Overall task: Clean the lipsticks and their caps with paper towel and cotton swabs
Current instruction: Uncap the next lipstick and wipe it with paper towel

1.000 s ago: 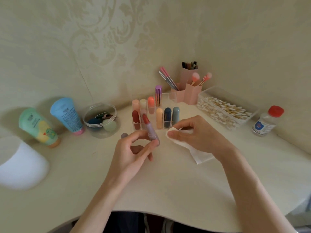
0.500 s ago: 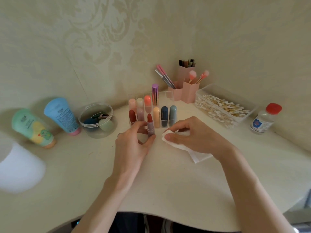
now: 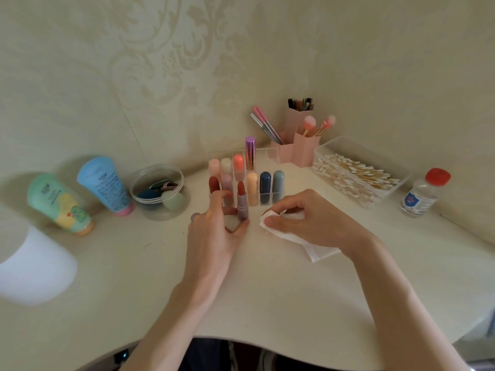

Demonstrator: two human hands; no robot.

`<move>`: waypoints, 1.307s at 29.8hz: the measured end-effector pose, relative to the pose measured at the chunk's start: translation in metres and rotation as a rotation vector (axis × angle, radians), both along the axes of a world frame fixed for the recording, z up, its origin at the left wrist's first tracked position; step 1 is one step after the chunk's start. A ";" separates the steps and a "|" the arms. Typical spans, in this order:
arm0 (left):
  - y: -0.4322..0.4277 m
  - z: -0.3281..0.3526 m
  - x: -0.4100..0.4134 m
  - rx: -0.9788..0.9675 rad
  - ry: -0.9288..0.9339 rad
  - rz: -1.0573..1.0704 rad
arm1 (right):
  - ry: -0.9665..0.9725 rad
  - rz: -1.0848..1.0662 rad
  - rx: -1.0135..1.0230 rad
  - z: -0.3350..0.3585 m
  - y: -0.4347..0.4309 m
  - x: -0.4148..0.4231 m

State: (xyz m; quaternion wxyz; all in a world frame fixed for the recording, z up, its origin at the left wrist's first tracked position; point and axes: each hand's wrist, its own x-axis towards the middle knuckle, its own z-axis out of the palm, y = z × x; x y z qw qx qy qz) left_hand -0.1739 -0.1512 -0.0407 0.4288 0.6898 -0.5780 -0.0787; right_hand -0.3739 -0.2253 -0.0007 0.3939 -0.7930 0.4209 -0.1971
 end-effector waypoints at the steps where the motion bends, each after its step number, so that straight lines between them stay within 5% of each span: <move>1: 0.000 0.000 0.001 0.007 0.002 0.002 | 0.000 0.000 0.002 0.000 0.000 0.000; 6: 0.015 0.006 0.005 -0.067 -0.020 0.017 | -0.004 0.025 0.020 0.001 0.003 0.001; 11: 0.038 0.010 0.028 -0.238 -0.246 0.085 | 0.010 0.056 -0.006 0.000 0.005 0.004; 19: 0.034 -0.001 0.060 -0.071 -0.385 0.057 | 0.065 0.084 -0.055 -0.002 0.014 0.019; 21: 0.036 0.002 0.060 -0.095 -0.213 0.064 | 0.053 0.080 -0.086 -0.003 0.017 0.023; 24: 0.042 0.018 0.059 -0.089 0.488 -0.041 | -0.058 0.061 -0.120 -0.004 0.026 0.033; 26: 0.047 0.022 0.062 -0.066 0.760 -0.113 | -0.169 0.041 -0.156 -0.004 0.034 0.041; 31: 0.053 0.018 0.070 -0.004 0.885 -0.159 | -0.483 -0.018 -0.340 -0.007 0.052 0.059; 39: 0.052 0.023 0.060 -0.008 0.912 -0.198 | -0.491 -0.011 -0.535 -0.019 0.063 0.072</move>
